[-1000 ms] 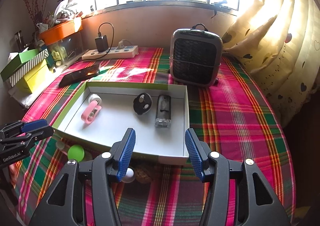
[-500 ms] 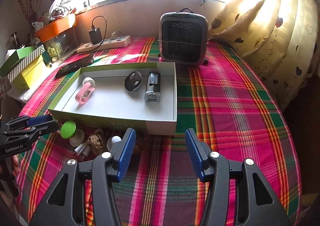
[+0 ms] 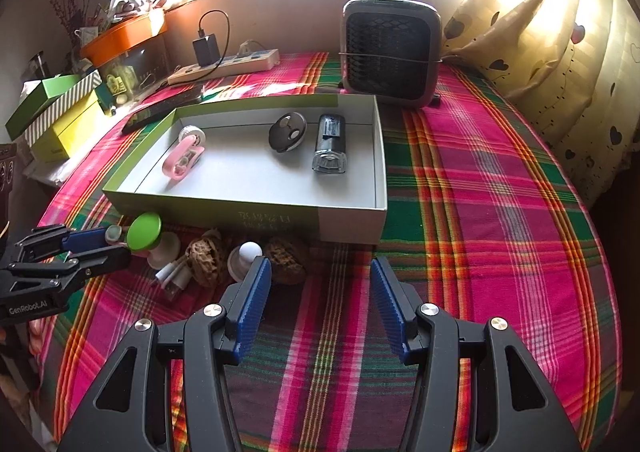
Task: Organize objects
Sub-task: 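Move left gripper to the pink contact-lens case while right gripper approaches a walnut, then close left gripper on the pink case while right gripper closes on the walnut, then carry the pink case with left gripper while right gripper carries the walnut into the box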
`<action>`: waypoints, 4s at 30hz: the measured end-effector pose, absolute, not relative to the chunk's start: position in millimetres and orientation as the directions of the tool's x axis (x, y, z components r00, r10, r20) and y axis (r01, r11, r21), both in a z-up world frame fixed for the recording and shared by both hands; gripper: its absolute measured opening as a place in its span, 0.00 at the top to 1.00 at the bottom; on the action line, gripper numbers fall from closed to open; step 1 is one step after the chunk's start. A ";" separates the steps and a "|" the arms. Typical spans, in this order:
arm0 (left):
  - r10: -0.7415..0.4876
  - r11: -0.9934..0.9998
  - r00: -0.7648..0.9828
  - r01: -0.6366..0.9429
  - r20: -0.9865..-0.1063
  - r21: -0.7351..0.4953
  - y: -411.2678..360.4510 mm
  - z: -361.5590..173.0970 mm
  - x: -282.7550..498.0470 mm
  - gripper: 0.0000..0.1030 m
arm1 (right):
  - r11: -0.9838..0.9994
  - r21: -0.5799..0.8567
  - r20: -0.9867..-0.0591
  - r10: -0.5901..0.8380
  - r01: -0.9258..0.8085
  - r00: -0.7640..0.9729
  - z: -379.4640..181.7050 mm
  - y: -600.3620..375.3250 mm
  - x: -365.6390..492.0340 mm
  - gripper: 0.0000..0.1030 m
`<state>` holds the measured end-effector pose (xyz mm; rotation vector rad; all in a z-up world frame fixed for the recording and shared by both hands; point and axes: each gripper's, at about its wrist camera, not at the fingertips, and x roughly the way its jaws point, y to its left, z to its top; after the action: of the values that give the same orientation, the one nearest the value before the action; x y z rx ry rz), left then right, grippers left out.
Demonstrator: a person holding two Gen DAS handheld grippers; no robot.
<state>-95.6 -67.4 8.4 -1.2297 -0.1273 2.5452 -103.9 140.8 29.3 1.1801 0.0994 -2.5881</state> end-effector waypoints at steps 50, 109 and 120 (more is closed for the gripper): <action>0.187 -0.975 -0.594 -0.209 -0.782 -0.074 -53.2 6.2 -111.4 0.82 | -0.921 -0.001 -0.777 -0.244 0.390 -0.580 16.4 122.0 -122.7 0.72; 0.201 -0.978 -0.647 -0.175 -0.735 -0.114 -55.0 43.3 -110.6 0.85 | -0.926 0.031 -0.732 -0.277 0.376 -0.622 54.0 124.9 -116.8 0.72; 0.180 -0.983 -0.672 -0.145 -0.719 -0.110 -57.2 56.3 -125.9 0.85 | -0.907 0.030 -0.716 -0.312 0.420 -0.624 74.3 107.2 -143.7 0.72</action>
<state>-125.9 -57.2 56.3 -1.1764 -0.0649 2.7195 -143.7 107.2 74.3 1.0681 0.1953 -2.5062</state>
